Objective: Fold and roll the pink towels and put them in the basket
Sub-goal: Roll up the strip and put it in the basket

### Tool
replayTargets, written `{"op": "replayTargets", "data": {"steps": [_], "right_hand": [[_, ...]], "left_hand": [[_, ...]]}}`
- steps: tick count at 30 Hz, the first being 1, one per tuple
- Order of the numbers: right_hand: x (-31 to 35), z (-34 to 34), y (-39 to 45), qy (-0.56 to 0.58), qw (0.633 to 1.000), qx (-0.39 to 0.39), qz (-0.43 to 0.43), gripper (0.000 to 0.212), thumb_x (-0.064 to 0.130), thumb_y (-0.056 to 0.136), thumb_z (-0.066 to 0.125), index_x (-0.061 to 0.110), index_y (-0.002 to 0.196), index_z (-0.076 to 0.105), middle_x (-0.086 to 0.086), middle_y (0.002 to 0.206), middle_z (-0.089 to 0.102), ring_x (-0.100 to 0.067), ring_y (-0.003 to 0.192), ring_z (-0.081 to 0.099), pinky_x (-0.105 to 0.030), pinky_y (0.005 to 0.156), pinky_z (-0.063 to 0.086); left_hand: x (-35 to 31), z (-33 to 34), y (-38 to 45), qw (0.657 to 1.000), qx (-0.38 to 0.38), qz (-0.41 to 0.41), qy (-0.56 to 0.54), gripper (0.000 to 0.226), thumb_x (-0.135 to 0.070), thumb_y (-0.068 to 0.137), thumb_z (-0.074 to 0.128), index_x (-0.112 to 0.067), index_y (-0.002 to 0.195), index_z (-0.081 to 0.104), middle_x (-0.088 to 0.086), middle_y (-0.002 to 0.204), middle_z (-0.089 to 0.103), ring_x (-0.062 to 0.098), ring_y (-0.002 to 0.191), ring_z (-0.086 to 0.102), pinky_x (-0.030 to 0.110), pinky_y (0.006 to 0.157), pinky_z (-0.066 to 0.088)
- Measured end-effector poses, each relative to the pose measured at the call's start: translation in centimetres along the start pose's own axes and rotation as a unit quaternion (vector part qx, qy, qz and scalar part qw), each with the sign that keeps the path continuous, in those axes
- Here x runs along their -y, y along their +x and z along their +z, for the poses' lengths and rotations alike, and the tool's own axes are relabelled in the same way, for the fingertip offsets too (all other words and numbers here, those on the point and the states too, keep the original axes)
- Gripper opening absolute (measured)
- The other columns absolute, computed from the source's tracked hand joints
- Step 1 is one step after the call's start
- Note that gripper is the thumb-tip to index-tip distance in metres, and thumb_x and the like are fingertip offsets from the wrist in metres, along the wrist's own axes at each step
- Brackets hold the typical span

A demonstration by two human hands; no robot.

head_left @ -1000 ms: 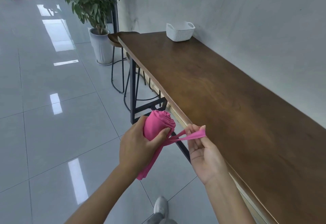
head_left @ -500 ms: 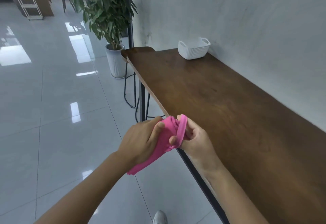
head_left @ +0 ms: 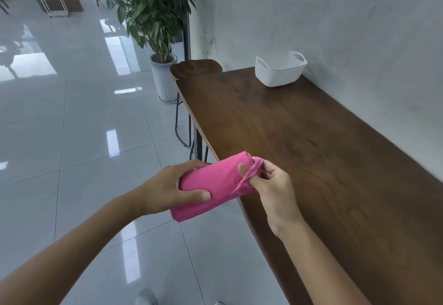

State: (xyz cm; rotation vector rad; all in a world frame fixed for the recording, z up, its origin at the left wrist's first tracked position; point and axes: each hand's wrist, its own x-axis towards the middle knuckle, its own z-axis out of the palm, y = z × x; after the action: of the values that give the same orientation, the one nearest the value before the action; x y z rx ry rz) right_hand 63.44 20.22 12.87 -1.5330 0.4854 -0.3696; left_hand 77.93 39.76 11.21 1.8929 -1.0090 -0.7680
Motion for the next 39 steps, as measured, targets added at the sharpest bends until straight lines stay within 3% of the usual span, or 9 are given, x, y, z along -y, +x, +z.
{"op": "replayTargets", "data": {"steps": [3,8,12,18,23,26,28,33,39], "right_hand": [[-0.7,1.0,2.5,-0.025,0.999,0.012,0.037,0.042,0.05,0.081,0.073,0.017,0.107,0.073,0.0,0.096,0.077,-0.015,0.095,0.073,-0.022,0.076,0.058],[-0.2,2.4,7.8,-0.037,0.995,0.029,0.087,0.082,0.073,0.07,0.075,0.013,0.124,0.066,-0.002,0.114,0.074,-0.02,0.116,0.066,-0.045,0.108,0.048],[2.6,6.1,11.9,-0.119,0.984,0.092,0.097,0.066,0.053,0.082,0.076,0.015,0.133,0.058,0.004,0.119,0.072,-0.01,0.113,0.066,-0.037,0.107,0.049],[6.4,11.4,16.4,-0.109,0.961,0.191,0.166,0.068,0.055,0.076,0.075,0.013,0.127,0.06,-0.012,0.119,0.069,-0.026,0.104,0.066,-0.039,0.091,0.05],[7.2,13.9,19.3,-0.068,0.936,0.26,0.228,0.089,0.056,0.069,0.084,0.004,0.135,0.055,-0.014,0.121,0.063,-0.032,0.11,0.058,-0.044,0.096,0.046],[8.3,14.3,21.0,-0.079,0.922,0.289,0.243,0.082,0.048,0.072,0.086,0.01,0.138,0.054,-0.017,0.131,0.059,-0.035,0.116,0.058,-0.055,0.106,0.04],[9.2,14.4,22.1,-0.108,0.914,0.302,0.249,0.072,0.037,0.078,0.084,0.013,0.138,0.053,-0.02,0.138,0.056,-0.037,0.12,0.059,-0.055,0.107,0.041],[9.9,14.2,24.8,-0.17,0.929,0.226,0.24,0.052,0.032,0.08,0.077,0.021,0.128,0.06,-0.015,0.131,0.06,-0.032,0.113,0.065,-0.046,0.097,0.052],[8.1,11.9,28.2,-0.235,0.962,0.072,0.12,0.041,0.042,0.076,0.072,0.029,0.114,0.061,0.0,0.117,0.063,-0.017,0.104,0.066,-0.033,0.087,0.054]], "left_hand": [[1.2,-2.0,1.8,0.999,0.005,0.011,-0.031,0.048,-0.047,0.08,0.08,-0.035,0.123,0.063,-0.011,0.107,0.069,0.017,0.1,0.069,0.032,0.079,0.061],[2.6,-7.9,4.9,0.996,0.075,0.028,0.031,0.04,-0.046,0.081,0.08,-0.036,0.117,0.065,-0.017,0.101,0.07,0.009,0.093,0.07,0.025,0.074,0.059],[2.1,-13.5,7.4,0.983,0.141,0.069,0.09,0.04,-0.051,0.077,0.081,-0.045,0.112,0.062,-0.027,0.098,0.067,0.0,0.09,0.068,0.019,0.072,0.056],[2.4,-21.9,10.0,0.971,0.19,0.131,0.067,0.044,-0.036,0.076,0.086,-0.039,0.114,0.065,-0.025,0.104,0.068,0.001,0.097,0.067,0.016,0.076,0.056],[4.1,-26.0,11.8,0.962,0.216,0.156,0.054,0.043,-0.036,0.075,0.087,-0.038,0.113,0.068,-0.017,0.104,0.07,0.007,0.097,0.068,0.024,0.076,0.058],[4.5,-26.5,13.4,0.954,0.239,0.17,0.055,0.044,-0.037,0.075,0.087,-0.03,0.115,0.069,-0.008,0.105,0.07,0.014,0.097,0.069,0.039,0.08,0.059],[4.4,-26.9,14.7,0.949,0.251,0.18,0.061,0.046,-0.038,0.074,0.088,-0.033,0.115,0.067,-0.01,0.106,0.07,0.012,0.098,0.068,0.037,0.081,0.059],[5.2,-27.9,18.7,0.948,0.223,0.192,0.119,0.053,-0.057,0.071,0.084,-0.044,0.116,0.059,-0.021,0.107,0.064,0.003,0.097,0.065,0.028,0.076,0.059],[5.6,-27.8,24.6,0.953,0.19,0.185,0.149,0.06,-0.063,0.071,0.08,-0.043,0.121,0.055,-0.023,0.108,0.062,-0.003,0.099,0.062,0.016,0.072,0.056]]}}
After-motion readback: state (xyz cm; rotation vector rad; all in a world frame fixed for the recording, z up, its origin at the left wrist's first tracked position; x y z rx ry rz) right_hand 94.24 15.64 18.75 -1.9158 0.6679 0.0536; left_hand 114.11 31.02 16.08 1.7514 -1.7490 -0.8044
